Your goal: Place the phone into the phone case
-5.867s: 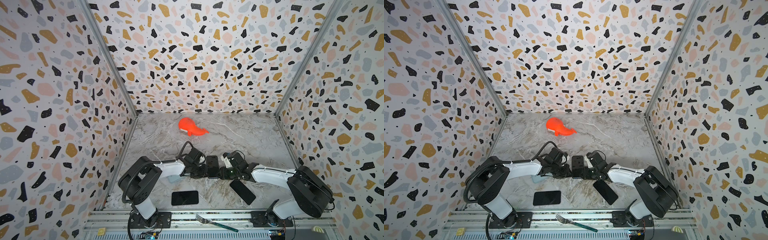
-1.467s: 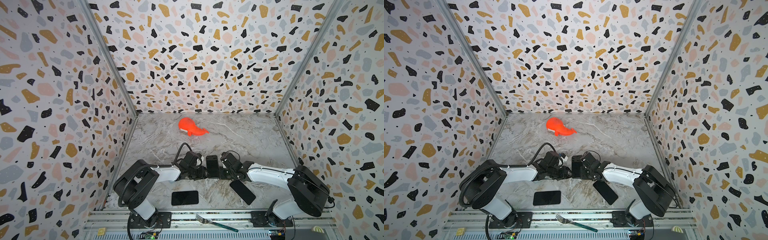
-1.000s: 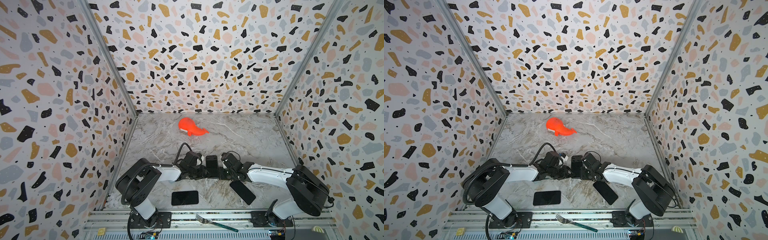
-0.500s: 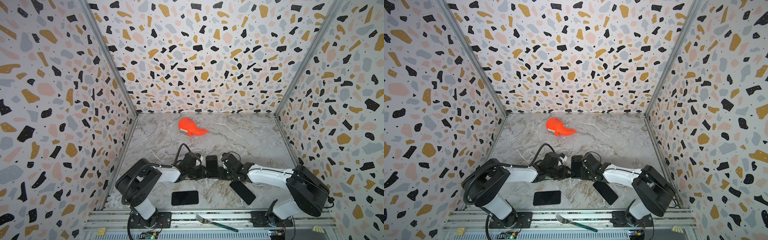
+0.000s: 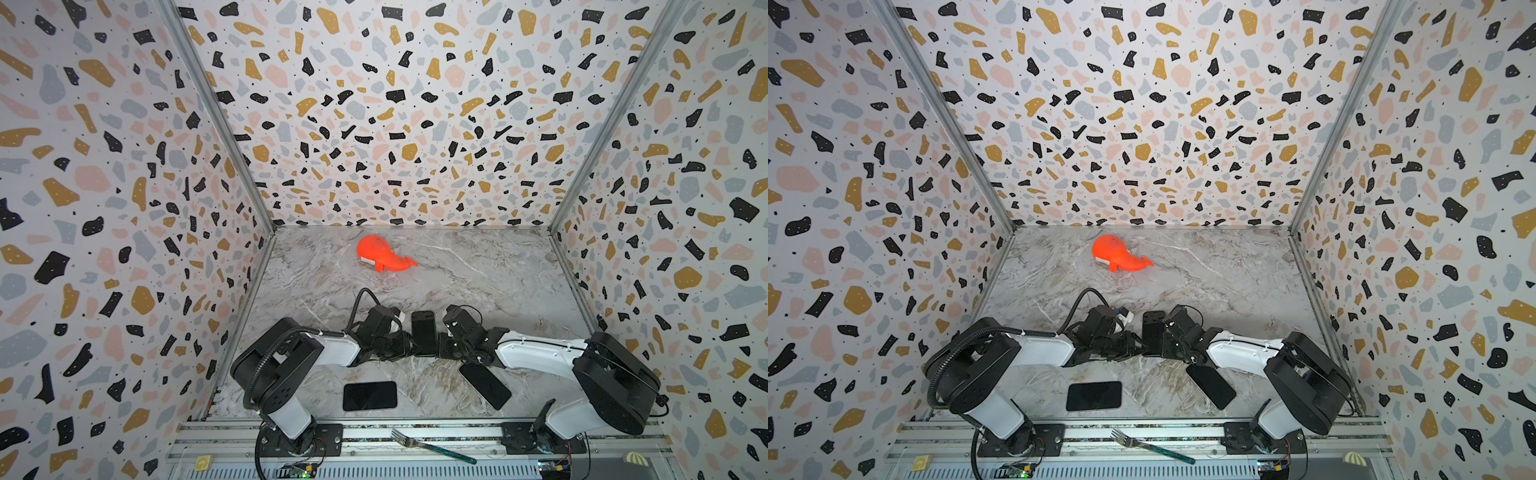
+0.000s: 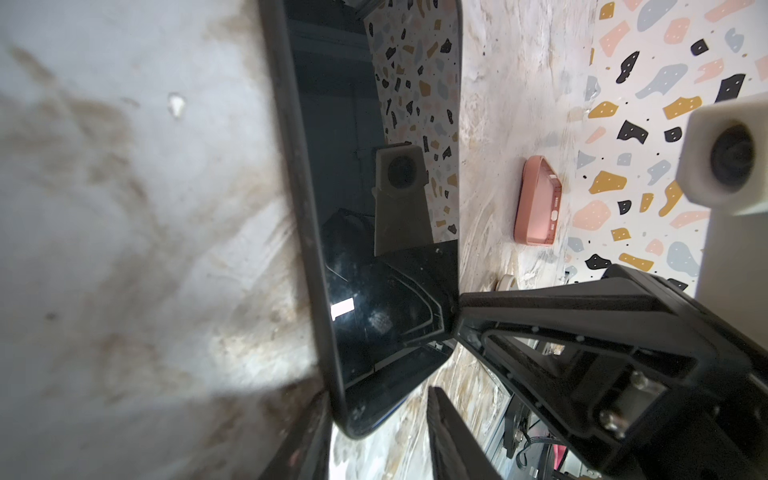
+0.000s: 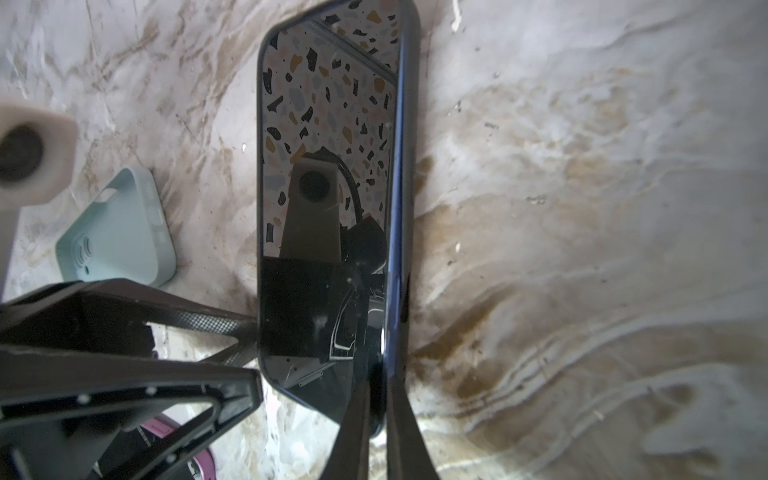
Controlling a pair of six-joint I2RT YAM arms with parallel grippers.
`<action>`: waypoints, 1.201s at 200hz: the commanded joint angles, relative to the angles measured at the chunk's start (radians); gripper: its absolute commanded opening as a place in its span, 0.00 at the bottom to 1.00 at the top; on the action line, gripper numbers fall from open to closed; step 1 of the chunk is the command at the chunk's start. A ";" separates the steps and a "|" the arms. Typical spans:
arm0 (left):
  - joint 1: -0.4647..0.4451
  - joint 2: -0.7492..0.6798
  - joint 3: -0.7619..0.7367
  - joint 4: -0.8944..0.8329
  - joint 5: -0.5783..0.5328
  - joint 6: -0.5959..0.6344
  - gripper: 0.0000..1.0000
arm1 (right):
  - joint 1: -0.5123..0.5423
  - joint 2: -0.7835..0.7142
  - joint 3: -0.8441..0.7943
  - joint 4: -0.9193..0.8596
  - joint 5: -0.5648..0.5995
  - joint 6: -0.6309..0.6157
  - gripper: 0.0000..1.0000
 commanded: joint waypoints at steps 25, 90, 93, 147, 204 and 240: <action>-0.023 0.011 -0.027 -0.048 -0.007 0.008 0.42 | 0.022 -0.015 0.017 -0.110 -0.048 -0.042 0.11; -0.008 -0.028 -0.014 -0.187 -0.065 0.099 0.43 | -0.006 -0.147 0.021 -0.169 0.065 -0.057 0.23; -0.008 -0.028 -0.014 -0.188 -0.065 0.100 0.43 | -0.006 -0.145 0.018 -0.161 0.061 -0.056 0.23; -0.010 -0.006 -0.026 -0.141 -0.055 0.079 0.43 | -0.007 -0.076 0.005 -0.080 0.000 -0.047 0.24; -0.010 0.026 -0.031 -0.118 -0.035 0.065 0.42 | -0.007 -0.039 -0.025 -0.021 -0.049 -0.030 0.20; -0.010 0.041 -0.046 -0.057 -0.023 0.051 0.41 | -0.008 -0.016 -0.048 0.019 -0.083 -0.018 0.17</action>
